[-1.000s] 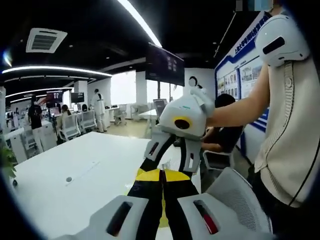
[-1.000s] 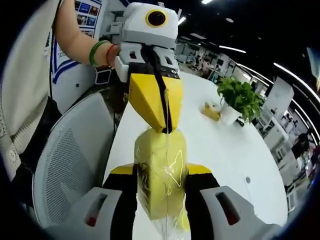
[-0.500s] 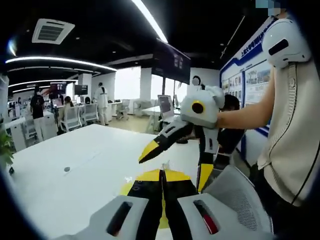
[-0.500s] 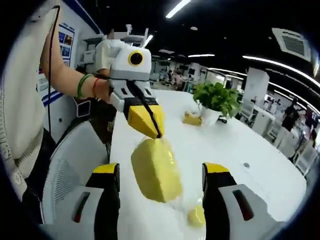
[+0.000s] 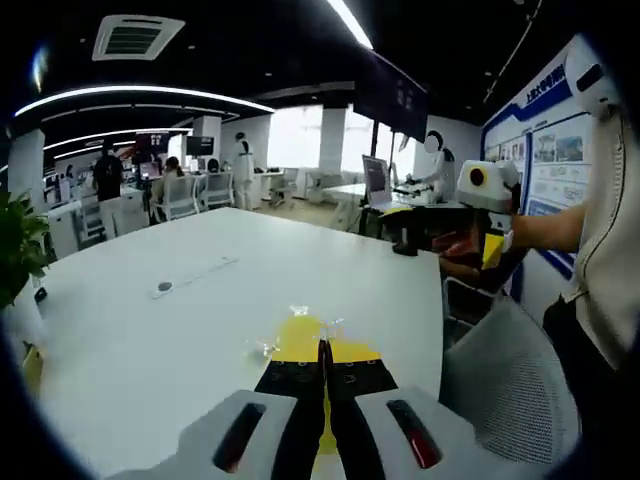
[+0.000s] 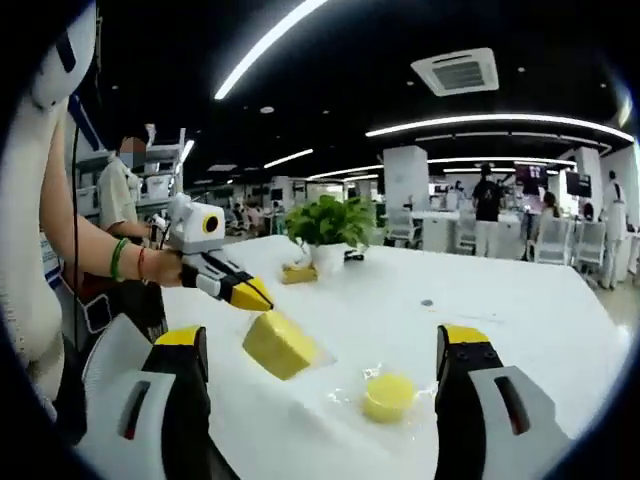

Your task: Compare the silicone blocks by pressing each to a similar depth, holding the contact briefly, and releasing to observe deformation and rebound differences across the visible hardness samples.

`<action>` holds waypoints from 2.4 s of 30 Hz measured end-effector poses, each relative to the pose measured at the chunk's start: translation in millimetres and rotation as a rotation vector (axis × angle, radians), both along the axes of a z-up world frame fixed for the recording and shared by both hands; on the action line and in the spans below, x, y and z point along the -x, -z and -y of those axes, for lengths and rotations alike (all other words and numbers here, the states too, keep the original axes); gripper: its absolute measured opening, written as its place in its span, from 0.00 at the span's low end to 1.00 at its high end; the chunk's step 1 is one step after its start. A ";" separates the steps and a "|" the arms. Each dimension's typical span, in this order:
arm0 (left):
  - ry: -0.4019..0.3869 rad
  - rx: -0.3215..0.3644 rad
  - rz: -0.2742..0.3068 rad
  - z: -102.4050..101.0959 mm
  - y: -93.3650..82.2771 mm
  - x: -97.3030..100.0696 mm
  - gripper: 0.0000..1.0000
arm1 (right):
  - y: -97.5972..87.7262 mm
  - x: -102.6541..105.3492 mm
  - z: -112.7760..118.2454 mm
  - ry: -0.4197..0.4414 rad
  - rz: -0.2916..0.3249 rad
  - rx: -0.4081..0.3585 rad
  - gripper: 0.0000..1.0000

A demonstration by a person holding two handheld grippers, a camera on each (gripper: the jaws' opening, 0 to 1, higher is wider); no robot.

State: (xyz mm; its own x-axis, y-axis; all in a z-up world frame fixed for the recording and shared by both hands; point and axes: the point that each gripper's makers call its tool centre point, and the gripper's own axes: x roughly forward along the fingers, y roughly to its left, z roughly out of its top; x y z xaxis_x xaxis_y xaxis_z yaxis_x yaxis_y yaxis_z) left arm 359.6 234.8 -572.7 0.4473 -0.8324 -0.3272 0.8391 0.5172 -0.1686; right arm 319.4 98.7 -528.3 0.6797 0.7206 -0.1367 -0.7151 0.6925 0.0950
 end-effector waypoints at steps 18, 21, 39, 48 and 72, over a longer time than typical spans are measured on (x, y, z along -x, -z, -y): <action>-0.132 -0.081 -0.041 -45.4 50.7 -69.8 0.00 | 45.3 25.2 24.9 0.050 -0.146 0.051 0.85; -0.175 -0.089 -0.058 -55.8 61.7 -79.8 0.00 | 48.1 23.4 25.8 0.051 -0.160 0.062 0.82; -0.348 -0.048 -0.150 -99.5 103.7 -119.2 0.00 | 62.6 30.6 36.5 0.056 -0.217 0.089 0.82; -0.336 -0.100 -0.154 -100.9 127.1 -124.8 0.00 | 52.2 27.9 32.0 0.054 -0.160 0.079 0.78; -0.402 -0.134 -0.025 -119.6 109.2 -125.5 0.22 | 71.4 41.2 24.5 0.002 -0.253 0.087 0.73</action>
State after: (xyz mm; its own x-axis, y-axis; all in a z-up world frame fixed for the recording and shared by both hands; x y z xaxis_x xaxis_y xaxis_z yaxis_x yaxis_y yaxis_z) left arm 485.1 354.4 -682.0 0.7185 -0.5426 -0.4351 0.5626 0.8212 -0.0951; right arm 278.3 74.2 -599.7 0.6173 0.6974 -0.3641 -0.6750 0.7072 0.2104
